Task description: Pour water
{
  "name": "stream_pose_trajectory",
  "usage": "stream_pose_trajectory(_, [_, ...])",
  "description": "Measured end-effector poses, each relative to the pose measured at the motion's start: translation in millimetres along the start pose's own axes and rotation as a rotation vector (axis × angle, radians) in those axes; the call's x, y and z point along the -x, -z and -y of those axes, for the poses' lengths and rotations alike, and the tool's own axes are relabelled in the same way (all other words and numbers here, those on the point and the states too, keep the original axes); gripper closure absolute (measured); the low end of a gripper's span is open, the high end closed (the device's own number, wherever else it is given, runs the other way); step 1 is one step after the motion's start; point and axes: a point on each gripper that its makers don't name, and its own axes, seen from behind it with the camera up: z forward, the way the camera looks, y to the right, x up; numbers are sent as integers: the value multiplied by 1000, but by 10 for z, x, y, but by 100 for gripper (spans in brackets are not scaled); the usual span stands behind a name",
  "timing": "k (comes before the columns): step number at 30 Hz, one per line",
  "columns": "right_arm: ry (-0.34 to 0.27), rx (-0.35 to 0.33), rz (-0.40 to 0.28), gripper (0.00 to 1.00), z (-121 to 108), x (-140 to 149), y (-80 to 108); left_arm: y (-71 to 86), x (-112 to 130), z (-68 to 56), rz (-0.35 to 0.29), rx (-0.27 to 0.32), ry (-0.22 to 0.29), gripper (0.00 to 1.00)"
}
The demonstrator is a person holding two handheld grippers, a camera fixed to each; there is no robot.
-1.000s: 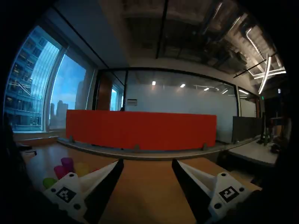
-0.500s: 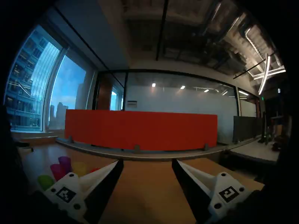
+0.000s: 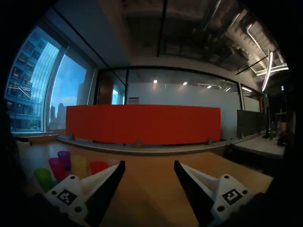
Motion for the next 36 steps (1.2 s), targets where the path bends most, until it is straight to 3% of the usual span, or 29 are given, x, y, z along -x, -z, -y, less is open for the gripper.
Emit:
stream_pose_trajectory(6, [-24,3,2,0,-70,89,-30,1,-1,1,0,0,0,4])
stream_pose_trajectory(36, [-13,9,63,0,-131,377,-79,5,2,6,0,0,0,4])
